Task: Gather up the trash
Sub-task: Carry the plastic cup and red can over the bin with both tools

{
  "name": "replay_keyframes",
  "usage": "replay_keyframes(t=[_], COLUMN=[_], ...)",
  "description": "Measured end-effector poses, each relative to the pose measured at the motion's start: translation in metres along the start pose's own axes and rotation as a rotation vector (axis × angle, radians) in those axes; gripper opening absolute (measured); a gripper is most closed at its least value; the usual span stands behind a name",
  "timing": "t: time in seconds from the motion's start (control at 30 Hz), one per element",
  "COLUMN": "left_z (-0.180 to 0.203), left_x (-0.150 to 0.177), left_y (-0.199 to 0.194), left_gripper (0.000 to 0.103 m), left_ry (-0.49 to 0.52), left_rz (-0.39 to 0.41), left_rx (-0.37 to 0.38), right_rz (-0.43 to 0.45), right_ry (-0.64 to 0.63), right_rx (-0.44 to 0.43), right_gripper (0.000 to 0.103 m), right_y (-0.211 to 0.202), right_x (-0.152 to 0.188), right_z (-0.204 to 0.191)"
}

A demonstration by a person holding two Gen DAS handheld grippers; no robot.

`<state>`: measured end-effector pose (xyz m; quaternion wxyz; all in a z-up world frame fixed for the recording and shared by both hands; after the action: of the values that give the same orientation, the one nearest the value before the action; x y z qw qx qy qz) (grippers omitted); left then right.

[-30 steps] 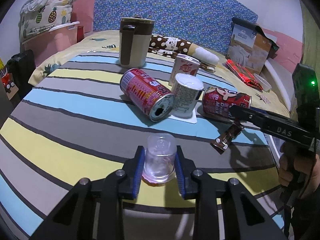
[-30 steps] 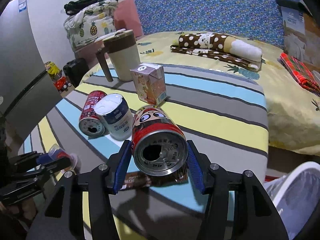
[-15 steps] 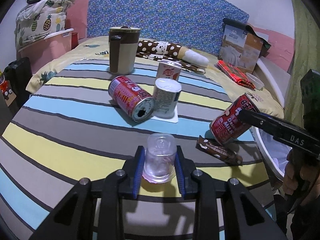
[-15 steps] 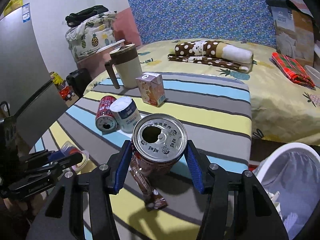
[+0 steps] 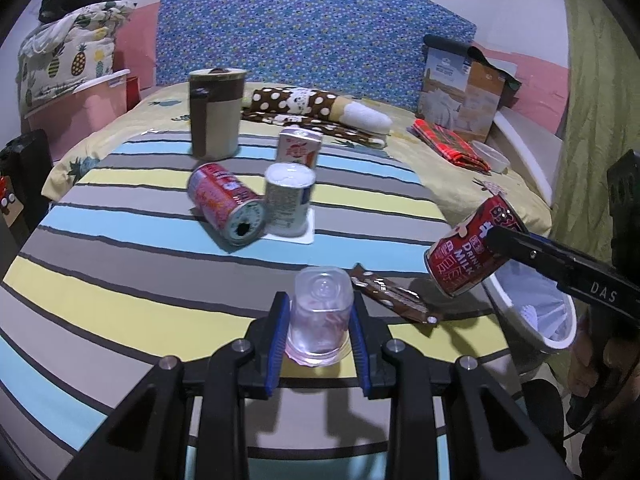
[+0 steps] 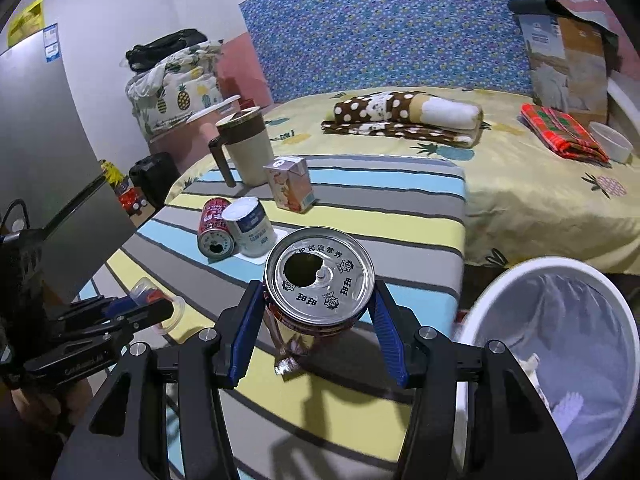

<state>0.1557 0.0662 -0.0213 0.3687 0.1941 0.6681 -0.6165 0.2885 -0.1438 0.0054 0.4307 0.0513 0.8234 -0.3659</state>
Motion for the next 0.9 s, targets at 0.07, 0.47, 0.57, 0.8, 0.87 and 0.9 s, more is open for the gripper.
replay_keyframes(t=[0.07, 0.47, 0.57, 0.8, 0.87, 0.9], left_z=[0.009, 0.069, 0.088, 0.134, 0.148, 0.154], left_x=[0.001, -0.001, -0.005, -0.015, -0.017, -0.017], left_y=[-0.003, -0.013, -0.015, -0.017, -0.016, -0.016], left_gripper=[0.031, 0.031, 0.031, 0.031, 0.031, 0.031], left_ry=[0.014, 0.094, 0.117, 0.175, 0.192, 0.198], left_rz=[0.001, 0.006, 0.010, 0.024, 0.026, 0.027], left_rx=[0.016, 0.115, 0.140, 0.207, 0.225, 0.234], right_rz=[0.007, 0.076, 0.098, 0.136, 0.142, 0.143], right_ry=[0.011, 0.078, 0.097, 0.158, 0.176, 0.183], right_rx=[0.007, 0.094, 0.123, 0.201, 0.220, 0.228], right_gripper=[0.055, 0.055, 0.055, 0.055, 0.055, 0.055], right_y=[-0.006, -0.056, -0.068, -0.095, -0.101, -0.104], right_x=[0.003, 0.015, 0.017, 0.028, 0.031, 0.033], right_z=[0.002, 0.029, 0.039, 0.069, 0.077, 0.080])
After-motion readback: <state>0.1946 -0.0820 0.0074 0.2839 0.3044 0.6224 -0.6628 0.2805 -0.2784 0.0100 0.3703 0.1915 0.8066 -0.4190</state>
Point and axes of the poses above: each gripper's, at about its wrist camera, not at the fingertips, and y roughly the way its jaws point, z to its right, x to its underside, the point moved 4 cm from there along y, roughly the way its jaws point, and after that the axes turned 13 degrees about -x, right-handed, at the moved point
